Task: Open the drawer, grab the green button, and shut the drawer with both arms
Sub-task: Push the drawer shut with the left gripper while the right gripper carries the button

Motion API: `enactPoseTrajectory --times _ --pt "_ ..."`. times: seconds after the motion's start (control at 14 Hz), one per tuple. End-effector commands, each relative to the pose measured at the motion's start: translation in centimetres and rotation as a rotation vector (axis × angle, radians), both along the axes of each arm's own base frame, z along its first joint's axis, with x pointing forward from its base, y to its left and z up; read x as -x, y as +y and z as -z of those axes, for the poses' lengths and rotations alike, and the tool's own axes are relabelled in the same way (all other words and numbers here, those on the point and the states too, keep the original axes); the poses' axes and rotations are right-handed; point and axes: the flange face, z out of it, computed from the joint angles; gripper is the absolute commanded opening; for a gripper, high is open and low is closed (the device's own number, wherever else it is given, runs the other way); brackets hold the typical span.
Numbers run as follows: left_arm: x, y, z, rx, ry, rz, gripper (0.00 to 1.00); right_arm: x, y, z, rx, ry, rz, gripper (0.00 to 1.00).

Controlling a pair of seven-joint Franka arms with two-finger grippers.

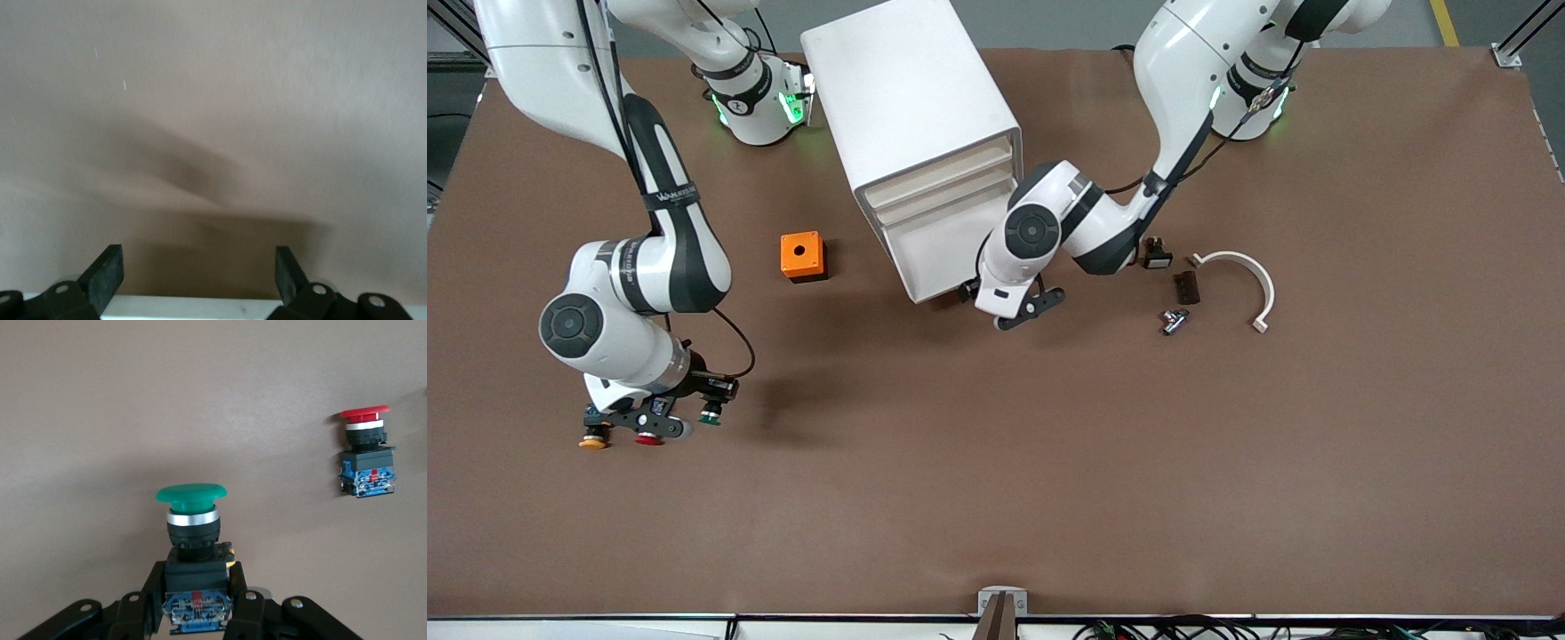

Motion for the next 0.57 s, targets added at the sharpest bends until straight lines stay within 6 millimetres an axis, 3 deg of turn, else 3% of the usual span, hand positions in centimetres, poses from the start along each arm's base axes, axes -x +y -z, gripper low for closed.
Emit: enactPoseTrajectory --times 0.0,0.14,0.29,0.5 --pt "2.5 -2.2 -0.1 -0.013 0.004 -0.024 1.0 -0.2 -1.8 1.4 -0.007 -0.013 -0.028 0.01" --pt "4.6 -3.8 -0.2 -0.02 0.014 -0.036 1.0 -0.2 -3.6 3.6 -0.004 -0.021 -0.061 0.01" --pt "6.4 -5.0 -0.1 -0.03 0.02 -0.034 1.0 -0.2 -4.1 5.8 0.001 -0.03 -0.074 0.01" --pt "8.0 -6.0 -0.2 -0.023 0.035 -0.034 1.0 -0.4 -4.5 7.0 0.005 -0.045 -0.07 0.01"
